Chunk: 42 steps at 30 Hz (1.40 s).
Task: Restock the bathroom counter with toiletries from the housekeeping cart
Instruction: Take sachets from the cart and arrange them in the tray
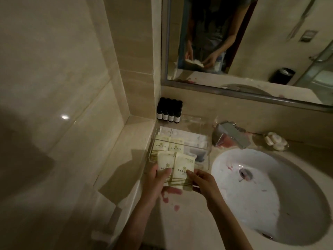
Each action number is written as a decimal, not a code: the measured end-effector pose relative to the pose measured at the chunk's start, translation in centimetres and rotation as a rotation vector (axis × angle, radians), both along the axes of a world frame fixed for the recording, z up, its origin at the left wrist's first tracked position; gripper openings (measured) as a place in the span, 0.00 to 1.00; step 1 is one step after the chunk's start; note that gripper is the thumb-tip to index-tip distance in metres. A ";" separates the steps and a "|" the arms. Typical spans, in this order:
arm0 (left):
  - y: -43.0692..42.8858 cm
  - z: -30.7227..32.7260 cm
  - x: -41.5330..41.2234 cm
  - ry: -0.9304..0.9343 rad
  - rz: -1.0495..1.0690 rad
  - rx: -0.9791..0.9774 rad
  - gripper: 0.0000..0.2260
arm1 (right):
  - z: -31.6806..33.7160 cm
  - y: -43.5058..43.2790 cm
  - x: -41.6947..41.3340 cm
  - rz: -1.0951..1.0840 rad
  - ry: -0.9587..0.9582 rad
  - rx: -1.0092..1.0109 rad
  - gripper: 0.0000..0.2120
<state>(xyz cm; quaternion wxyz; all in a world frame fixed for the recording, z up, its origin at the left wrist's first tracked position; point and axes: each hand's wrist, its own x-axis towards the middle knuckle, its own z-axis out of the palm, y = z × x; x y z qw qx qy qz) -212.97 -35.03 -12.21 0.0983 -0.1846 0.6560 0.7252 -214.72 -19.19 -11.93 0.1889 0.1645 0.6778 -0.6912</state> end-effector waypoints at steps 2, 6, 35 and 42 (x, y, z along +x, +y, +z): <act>0.1 -0.4 -1.0 -0.023 -0.009 -0.016 0.13 | -0.4 0.0 -0.7 -0.010 -0.012 0.002 0.07; 0.2 -2.0 -3.3 -0.054 0.020 -0.069 0.13 | -1.0 0.7 -2.7 -0.038 -0.048 0.002 0.06; 2.9 -6.5 -6.3 -0.207 -0.119 -0.242 0.13 | -9.6 2.6 -10.8 -0.147 -0.066 0.553 0.10; 3.0 -6.3 -6.7 -0.064 -0.135 -0.430 0.19 | -8.9 2.1 -11.2 -0.107 -0.087 0.642 0.11</act>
